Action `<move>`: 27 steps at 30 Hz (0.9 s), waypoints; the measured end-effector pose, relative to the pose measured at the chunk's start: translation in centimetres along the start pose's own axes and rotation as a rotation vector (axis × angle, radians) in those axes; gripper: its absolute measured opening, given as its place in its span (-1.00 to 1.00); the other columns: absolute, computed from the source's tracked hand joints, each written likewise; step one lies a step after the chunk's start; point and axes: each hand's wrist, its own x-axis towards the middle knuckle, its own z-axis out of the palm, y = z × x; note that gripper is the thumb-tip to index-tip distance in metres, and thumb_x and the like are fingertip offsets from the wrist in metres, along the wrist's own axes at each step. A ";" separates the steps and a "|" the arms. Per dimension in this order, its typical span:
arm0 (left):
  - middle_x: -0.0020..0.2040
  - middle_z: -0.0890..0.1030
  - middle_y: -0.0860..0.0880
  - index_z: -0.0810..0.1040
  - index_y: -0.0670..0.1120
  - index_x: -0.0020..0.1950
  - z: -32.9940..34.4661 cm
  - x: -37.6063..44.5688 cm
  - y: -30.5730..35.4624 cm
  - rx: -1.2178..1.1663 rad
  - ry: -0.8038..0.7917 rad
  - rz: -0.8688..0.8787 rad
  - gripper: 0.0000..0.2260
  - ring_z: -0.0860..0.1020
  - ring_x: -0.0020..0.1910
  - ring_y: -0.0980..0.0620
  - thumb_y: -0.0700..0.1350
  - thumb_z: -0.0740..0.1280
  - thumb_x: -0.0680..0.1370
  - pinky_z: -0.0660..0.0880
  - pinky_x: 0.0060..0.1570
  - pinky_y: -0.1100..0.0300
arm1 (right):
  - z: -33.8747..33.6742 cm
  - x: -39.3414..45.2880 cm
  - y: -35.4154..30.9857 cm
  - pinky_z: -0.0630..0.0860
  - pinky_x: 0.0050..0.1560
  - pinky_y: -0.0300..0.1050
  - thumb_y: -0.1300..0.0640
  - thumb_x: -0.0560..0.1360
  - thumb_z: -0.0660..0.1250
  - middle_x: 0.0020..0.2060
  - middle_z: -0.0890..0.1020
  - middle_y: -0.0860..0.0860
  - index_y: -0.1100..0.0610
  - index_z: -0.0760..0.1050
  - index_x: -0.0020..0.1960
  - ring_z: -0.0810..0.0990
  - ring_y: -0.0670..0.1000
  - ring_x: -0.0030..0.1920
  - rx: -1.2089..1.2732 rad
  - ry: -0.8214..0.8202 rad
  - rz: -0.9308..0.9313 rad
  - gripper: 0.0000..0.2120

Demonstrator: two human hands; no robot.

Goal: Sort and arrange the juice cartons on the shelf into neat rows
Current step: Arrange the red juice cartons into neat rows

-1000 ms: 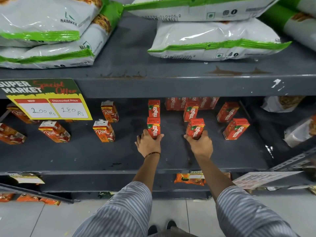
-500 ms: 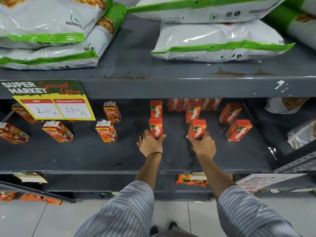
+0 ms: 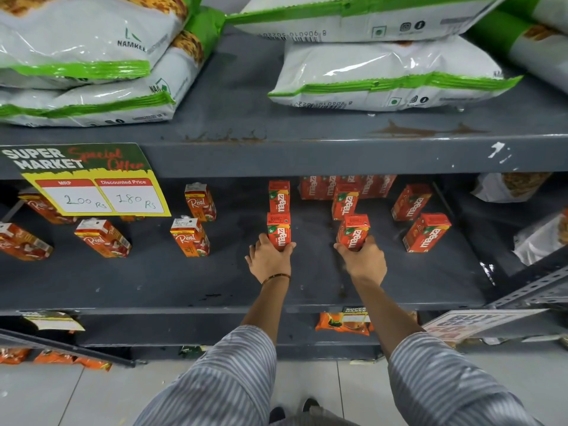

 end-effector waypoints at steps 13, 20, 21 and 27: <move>0.07 0.61 -0.18 0.44 -0.18 0.09 0.3 0.1 -0.3 0.013 0.005 -0.004 -0.47 0.52 0.16 -0.22 0.13 0.49 0.32 0.42 0.20 -0.20 | -0.1 0.1 -0.1 0.53 0.05 0.05 -0.11 0.34 0.47 0.08 0.64 0.18 0.22 0.42 0.15 0.61 0.24 0.10 -0.010 -0.018 0.017 -0.44; 0.07 0.61 -0.18 0.43 -0.18 0.09 0.4 0.2 -0.3 0.030 0.004 0.000 -0.47 0.52 0.16 -0.21 0.13 0.48 0.33 0.43 0.19 -0.21 | -0.1 0.2 0.1 0.53 0.05 0.05 -0.13 0.33 0.47 0.08 0.64 0.17 0.20 0.42 0.15 0.62 0.22 0.09 -0.011 -0.019 0.007 -0.43; 0.07 0.61 -0.18 0.43 -0.18 0.09 0.4 0.2 -0.3 0.032 0.003 0.001 -0.48 0.52 0.15 -0.21 0.13 0.48 0.33 0.43 0.18 -0.21 | -0.1 0.3 0.1 0.53 0.06 0.06 -0.13 0.33 0.47 0.08 0.64 0.17 0.20 0.42 0.15 0.62 0.23 0.09 -0.012 -0.021 0.008 -0.43; 0.04 0.61 -0.18 0.43 -0.19 0.08 0.1 0.0 -0.3 0.032 0.007 0.019 -0.45 0.54 0.09 -0.19 0.15 0.49 0.31 0.47 0.13 -0.17 | 0.1 0.4 0.6 0.53 0.06 0.07 -0.12 0.32 0.48 0.10 0.63 0.15 0.18 0.39 0.19 0.61 0.22 0.11 0.029 -0.029 -0.004 -0.40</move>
